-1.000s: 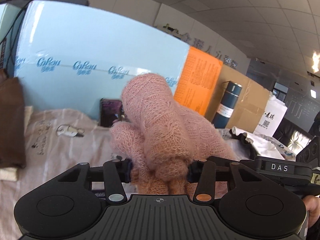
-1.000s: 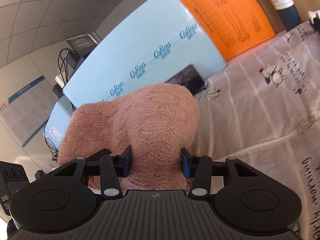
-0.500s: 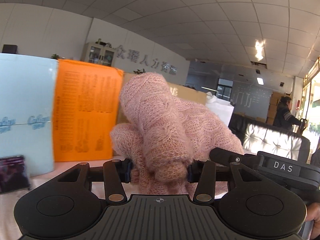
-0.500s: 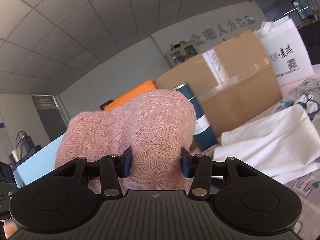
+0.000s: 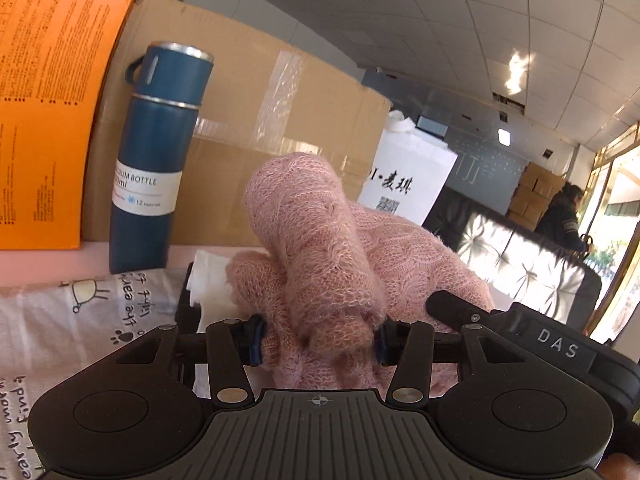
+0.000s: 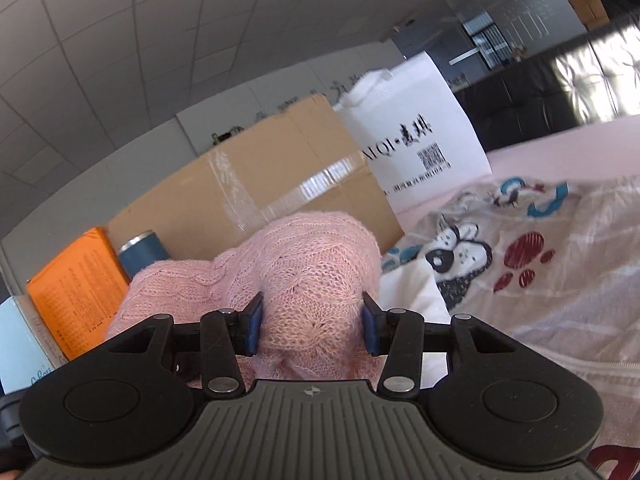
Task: Fold clothes
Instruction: 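Carry the sweater bundle with both grippers onto the folded white shirt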
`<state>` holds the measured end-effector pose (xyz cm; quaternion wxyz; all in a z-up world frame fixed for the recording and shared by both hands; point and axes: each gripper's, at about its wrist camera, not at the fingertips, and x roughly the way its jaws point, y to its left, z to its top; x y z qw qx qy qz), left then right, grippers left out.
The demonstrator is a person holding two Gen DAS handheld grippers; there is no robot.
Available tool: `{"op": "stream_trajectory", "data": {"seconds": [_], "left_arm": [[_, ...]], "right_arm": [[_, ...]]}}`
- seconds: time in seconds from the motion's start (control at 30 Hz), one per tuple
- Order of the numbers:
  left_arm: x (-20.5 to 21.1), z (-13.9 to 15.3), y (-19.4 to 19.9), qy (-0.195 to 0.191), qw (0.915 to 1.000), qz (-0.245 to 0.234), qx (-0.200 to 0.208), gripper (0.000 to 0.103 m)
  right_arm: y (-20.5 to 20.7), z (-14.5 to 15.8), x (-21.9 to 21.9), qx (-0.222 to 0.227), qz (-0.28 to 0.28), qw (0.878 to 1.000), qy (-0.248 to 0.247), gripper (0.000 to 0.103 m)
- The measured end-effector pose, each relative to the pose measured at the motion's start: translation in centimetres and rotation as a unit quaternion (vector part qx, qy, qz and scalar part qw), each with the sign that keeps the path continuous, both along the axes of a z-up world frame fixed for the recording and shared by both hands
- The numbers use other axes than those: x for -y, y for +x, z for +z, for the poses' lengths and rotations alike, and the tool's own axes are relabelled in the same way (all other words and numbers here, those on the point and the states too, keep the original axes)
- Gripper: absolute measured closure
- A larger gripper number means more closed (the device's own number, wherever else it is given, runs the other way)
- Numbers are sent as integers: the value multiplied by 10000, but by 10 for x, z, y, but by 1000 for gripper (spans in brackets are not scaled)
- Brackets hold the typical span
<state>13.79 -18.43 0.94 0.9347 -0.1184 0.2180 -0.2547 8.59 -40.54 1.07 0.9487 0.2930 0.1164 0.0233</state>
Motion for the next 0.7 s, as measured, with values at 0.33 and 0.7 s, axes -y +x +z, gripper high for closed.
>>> {"op": "stream_trajectory", "data": {"seconds": [0.33,0.7], "left_arm": [[-6,-12,5,641,9944,840,100,1],[-41,10,-28,876,9913,917,366,0]], "right_arm": [[9,-15,-1,-647,-267,9971,-307,40],[-6,-13,-17,-313,-714,9924,-952,15]]}}
